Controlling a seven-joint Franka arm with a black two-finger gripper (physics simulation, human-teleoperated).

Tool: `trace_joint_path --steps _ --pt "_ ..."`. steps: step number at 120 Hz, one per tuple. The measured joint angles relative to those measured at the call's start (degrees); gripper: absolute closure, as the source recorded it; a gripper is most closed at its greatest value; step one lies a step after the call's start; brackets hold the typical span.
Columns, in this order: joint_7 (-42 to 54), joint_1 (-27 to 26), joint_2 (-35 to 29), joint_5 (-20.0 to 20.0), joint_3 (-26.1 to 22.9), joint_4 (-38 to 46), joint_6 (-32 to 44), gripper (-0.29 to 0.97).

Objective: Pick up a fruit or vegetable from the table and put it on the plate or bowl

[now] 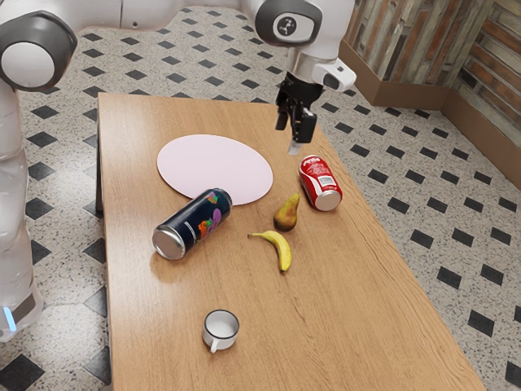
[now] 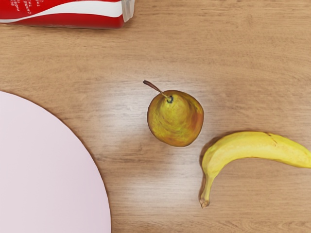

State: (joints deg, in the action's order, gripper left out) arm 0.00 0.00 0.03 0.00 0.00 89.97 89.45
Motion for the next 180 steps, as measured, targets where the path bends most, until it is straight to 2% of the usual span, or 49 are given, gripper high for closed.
trace_joint_path --steps 1,5,9,15,23,36,47,58,82,108,128,180 --pt "0.00 0.00 0.00 0.00 0.00 0.00 0.02 0.00" --pt "-0.01 -7.77 0.46 -0.43 7.85 -3.68 0.24 0.00" --pt "-0.02 -11.89 0.69 -0.76 12.07 -5.69 0.43 0.00" --pt "-0.03 -14.73 0.85 -1.11 15.07 -7.11 0.67 0.00" --pt "-0.04 -15.84 0.94 -1.39 16.46 -7.76 0.90 0.00" --pt "-0.06 -15.36 1.32 -1.60 16.72 -8.78 1.16 0.00" --pt "-0.08 -12.41 4.53 -1.69 14.63 -13.15 1.45 0.00" --pt "-0.10 -13.11 9.52 -1.76 14.02 -16.27 1.74 0.00" --pt "-0.10 -12.91 12.65 -1.74 14.58 -16.38 1.81 0.00" --pt "-0.12 -13.00 13.13 -1.70 14.70 -15.76 1.27 0.00" --pt "-0.12 -13.55 12.30 -1.74 15.78 -7.98 2.43 0.00" --pt "0.54 -15.04 9.80 -3.18 16.56 7.72 18.91 0.00"
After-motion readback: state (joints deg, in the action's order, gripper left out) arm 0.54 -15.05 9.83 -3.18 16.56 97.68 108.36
